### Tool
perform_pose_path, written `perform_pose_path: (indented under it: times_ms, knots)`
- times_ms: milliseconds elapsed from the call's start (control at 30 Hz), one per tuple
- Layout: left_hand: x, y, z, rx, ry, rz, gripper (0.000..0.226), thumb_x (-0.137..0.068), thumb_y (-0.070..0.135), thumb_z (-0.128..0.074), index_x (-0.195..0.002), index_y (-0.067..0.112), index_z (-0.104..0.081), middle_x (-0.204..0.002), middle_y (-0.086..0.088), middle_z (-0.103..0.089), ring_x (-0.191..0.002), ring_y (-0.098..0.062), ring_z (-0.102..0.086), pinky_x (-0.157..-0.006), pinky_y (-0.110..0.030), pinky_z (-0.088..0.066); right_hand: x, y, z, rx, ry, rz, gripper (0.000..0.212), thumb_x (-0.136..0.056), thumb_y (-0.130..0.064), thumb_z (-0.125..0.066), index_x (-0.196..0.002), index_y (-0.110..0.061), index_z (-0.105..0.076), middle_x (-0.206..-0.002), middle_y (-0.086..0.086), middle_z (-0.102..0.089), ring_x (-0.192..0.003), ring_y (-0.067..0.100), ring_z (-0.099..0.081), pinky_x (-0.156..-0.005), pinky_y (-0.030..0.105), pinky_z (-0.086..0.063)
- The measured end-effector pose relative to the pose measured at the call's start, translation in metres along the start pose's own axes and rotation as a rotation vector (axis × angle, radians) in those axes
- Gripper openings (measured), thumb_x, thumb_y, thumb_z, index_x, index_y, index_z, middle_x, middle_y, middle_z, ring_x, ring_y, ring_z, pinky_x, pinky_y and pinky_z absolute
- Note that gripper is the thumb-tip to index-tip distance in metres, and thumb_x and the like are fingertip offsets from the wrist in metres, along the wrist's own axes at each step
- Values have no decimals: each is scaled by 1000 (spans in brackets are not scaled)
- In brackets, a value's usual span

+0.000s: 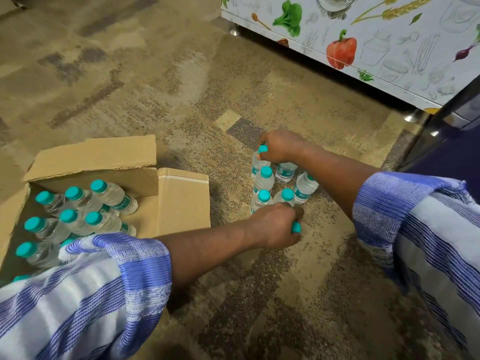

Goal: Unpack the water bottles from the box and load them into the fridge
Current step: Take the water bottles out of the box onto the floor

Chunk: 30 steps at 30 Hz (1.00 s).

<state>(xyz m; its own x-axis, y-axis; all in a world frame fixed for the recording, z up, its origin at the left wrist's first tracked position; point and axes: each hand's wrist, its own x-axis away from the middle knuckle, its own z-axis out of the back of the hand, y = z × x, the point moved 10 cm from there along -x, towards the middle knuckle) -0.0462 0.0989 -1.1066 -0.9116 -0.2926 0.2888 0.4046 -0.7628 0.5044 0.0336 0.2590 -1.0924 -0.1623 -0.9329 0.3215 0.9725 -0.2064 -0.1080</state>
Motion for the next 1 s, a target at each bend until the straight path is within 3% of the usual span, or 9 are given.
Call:
perform_pose_path:
  times_ms: [167,267,400,500,667,767,833,933,1000]
  knots:
    - [14,-10,34,-29,-163,3,49,-88,42,-67,-129,18,-53,-100,2,-57,-87,-14,-53,-69,-27,-43,-1,-13,16,122,-91,25,44,-91,-50,-60,-120,-17,-63,-111,4,-67,-99,24,-60,-79,35,-50]
    - [37,-30,73,-20,-307,61,39,-88,46,-67,-115,19,-61,-82,12,-54,-74,-7,-51,-61,-25,-38,1,-28,40,140,-25,34,42,-91,-50,-61,-116,-16,-64,-108,4,-66,-94,22,-60,-74,34,-48]
    - [78,-93,125,-36,-354,215,31,-85,51,-67,-101,24,-66,-89,4,-67,-80,-16,-65,-73,-36,-52,11,-84,67,138,64,171,43,-90,-47,-62,-123,-19,-63,-117,5,-66,-98,24,-60,-74,31,-44]
    - [112,-153,150,-135,-354,371,26,-87,48,-66,-101,26,-64,-92,1,-69,-82,-18,-67,-77,-39,-54,26,-145,66,67,17,338,42,-91,-44,-62,-127,-22,-62,-117,1,-66,-100,20,-59,-79,29,-43]
    - [164,-230,152,-373,-414,583,41,-89,49,-63,-116,19,-61,-109,-4,-66,-100,-24,-62,-83,-35,-50,56,-245,35,-36,-100,571,32,-90,-41,-64,-117,-23,-67,-92,-6,-61,-86,16,-57,-71,26,-39]
    - [195,-253,138,-405,-481,630,46,-89,49,-63,-122,16,-61,-117,-7,-66,-105,-26,-62,-88,-36,-50,77,-297,5,-86,-195,667,32,-92,-39,-64,-118,-22,-68,-96,-6,-64,-86,14,-57,-71,25,-41]
    - [209,-262,127,-417,-506,639,46,-90,47,-62,-122,14,-62,-119,-7,-66,-107,-26,-62,-82,-32,-47,90,-326,-21,-101,-254,708,36,-92,-40,-62,-123,-21,-64,-97,-8,-58,-88,13,-54,-75,24,-42]
    - [223,-277,108,-458,-541,650,45,-89,47,-64,-118,12,-65,-115,-7,-68,-104,-25,-64,-79,-32,-47,106,-361,-61,-84,-299,745,41,-91,-40,-60,-129,-22,-61,-115,0,-64,-101,21,-58,-87,34,-51]
    - [228,-286,96,-510,-570,629,45,-86,47,-67,-115,13,-67,-113,-6,-70,-102,-25,-66,-85,-34,-53,115,-379,-79,-98,-290,744,43,-92,-35,-58,-133,-24,-56,-120,3,-63,-106,23,-59,-81,33,-51]
